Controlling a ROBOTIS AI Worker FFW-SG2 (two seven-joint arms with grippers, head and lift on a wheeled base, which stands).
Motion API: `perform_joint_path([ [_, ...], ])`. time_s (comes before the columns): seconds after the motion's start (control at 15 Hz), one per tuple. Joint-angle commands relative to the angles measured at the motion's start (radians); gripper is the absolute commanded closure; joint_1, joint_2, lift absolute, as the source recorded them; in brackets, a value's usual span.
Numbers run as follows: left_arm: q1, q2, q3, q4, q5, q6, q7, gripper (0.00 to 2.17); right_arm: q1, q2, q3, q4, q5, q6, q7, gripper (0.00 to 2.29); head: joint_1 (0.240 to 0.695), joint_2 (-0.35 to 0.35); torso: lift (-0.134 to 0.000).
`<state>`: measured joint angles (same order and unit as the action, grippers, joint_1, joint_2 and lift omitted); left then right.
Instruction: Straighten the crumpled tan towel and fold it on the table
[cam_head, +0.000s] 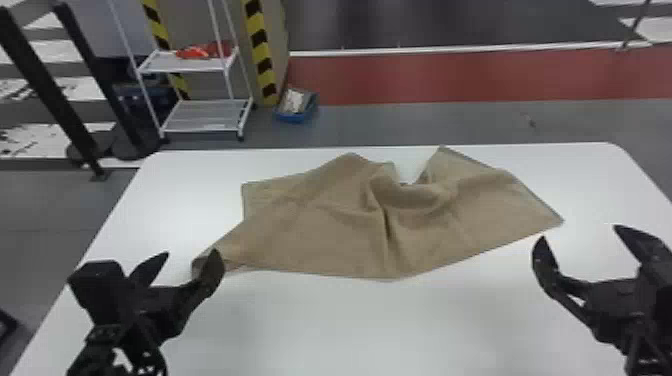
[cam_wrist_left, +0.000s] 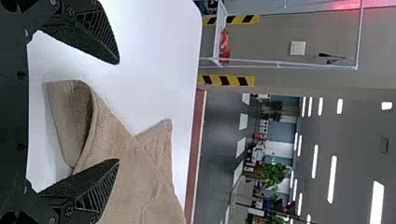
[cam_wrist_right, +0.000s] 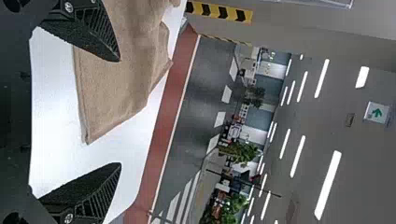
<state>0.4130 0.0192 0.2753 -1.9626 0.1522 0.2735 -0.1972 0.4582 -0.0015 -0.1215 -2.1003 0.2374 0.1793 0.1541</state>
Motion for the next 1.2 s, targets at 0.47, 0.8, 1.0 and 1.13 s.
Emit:
perform_joint_path([
  [0.47,-0.065,0.015,0.039,0.074,-0.071,0.100,-0.079,0.20,0.011,0.002,-0.073,-0.015,-0.061,0.019,0.039,0.08,0.695,0.058,-0.123],
  [0.8,-0.111,0.022,0.056,0.128,-0.112,0.119,-0.105,0.21,0.010,0.002,-0.090,-0.015,-0.087,0.026,0.047,0.08,0.695,0.058,-0.123],
  [1.0,-0.121,0.027,0.062,0.145,-0.126,0.122,-0.105,0.21,0.007,0.002,-0.090,-0.012,-0.087,0.026,0.047,0.08,0.695,0.065,-0.123],
  [1.13,-0.131,0.028,0.067,0.159,-0.138,0.122,-0.111,0.34,0.002,0.002,-0.090,-0.009,-0.087,0.026,0.047,0.08,0.695,0.070,-0.123],
])
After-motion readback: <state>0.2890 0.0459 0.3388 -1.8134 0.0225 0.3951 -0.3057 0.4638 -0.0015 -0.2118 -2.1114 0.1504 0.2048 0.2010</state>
